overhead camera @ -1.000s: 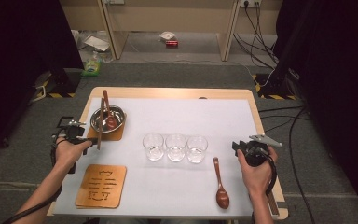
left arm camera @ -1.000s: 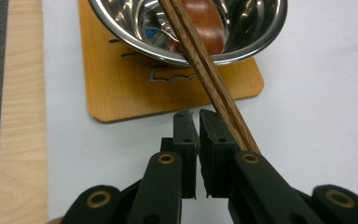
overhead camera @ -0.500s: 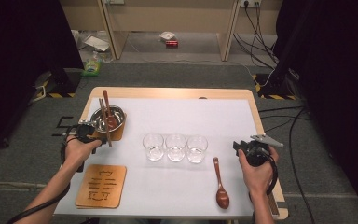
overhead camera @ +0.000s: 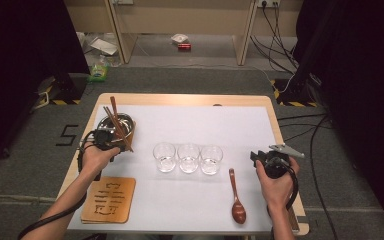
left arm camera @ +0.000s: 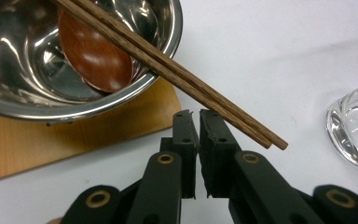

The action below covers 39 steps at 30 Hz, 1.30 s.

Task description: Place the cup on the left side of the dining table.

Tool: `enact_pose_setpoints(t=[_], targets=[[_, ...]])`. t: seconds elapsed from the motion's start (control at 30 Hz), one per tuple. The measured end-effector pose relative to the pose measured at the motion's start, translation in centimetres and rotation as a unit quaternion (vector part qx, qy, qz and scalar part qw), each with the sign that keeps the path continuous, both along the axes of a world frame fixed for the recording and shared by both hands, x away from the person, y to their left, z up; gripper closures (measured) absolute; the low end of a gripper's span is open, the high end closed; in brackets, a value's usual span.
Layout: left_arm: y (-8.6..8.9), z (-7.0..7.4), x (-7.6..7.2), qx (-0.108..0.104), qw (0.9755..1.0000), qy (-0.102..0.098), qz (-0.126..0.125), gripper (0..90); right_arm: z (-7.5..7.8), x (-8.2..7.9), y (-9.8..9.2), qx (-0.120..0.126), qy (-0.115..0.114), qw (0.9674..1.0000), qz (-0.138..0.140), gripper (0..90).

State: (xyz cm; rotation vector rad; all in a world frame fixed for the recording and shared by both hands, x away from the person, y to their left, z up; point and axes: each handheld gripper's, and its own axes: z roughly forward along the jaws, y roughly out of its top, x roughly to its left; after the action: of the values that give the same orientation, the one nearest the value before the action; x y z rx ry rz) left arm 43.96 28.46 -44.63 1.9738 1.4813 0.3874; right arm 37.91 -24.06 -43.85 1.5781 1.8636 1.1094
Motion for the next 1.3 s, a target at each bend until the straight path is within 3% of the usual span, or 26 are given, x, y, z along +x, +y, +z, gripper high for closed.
enact_pose_setpoints(t=[0.3,0.53,0.57,0.63,0.7,0.73,0.8,0.9,1.07,1.3], targets=[[1.5,0.6,-0.9,-0.008,1.0000,-0.005,-0.002,83.5,0.0,0.0,-0.1,0.000,0.000,1.0000,0.000,65.9],[3.8,2.2,-0.7,-0.020,0.9992,-0.021,0.026,83.4,0.1,0.0,0.0,0.000,0.000,1.0000,-0.002,65.9],[4.3,3.0,0.0,-0.023,0.9986,-0.031,0.038,83.3,0.0,0.0,0.0,-0.001,-0.001,1.0000,0.000,65.9],[4.4,3.3,0.4,-0.027,0.9980,-0.037,0.043,83.1,0.0,0.1,0.1,0.000,-0.001,1.0000,0.000,65.9],[4.6,4.0,2.0,-0.018,0.9975,-0.046,0.051,83.0,-0.1,0.1,0.1,0.000,-0.001,1.0000,0.002,65.8],[4.6,4.0,2.0,-0.018,0.9975,-0.046,0.051,82.9,-0.1,0.1,0.1,0.000,-0.001,1.0000,0.002,65.8],[4.4,4.1,4.0,-0.007,0.9970,-0.055,0.053,82.6,-0.1,0.1,0.1,-0.003,0.000,1.0000,0.002,65.9],[3.9,3.8,5.9,-0.005,0.9965,-0.065,0.052,82.1,-0.2,0.1,0.2,-0.002,0.000,1.0000,0.003,65.9],[3.3,2.6,8.6,0.010,0.9967,-0.058,0.057,81.9,-0.3,0.1,0.2,0.001,0.003,1.0000,0.002,65.9],[2.6,1.8,10.2,0.021,0.9959,-0.061,0.063,82.3,-0.5,0.2,0.3,0.001,0.005,1.0000,0.006,65.9]])
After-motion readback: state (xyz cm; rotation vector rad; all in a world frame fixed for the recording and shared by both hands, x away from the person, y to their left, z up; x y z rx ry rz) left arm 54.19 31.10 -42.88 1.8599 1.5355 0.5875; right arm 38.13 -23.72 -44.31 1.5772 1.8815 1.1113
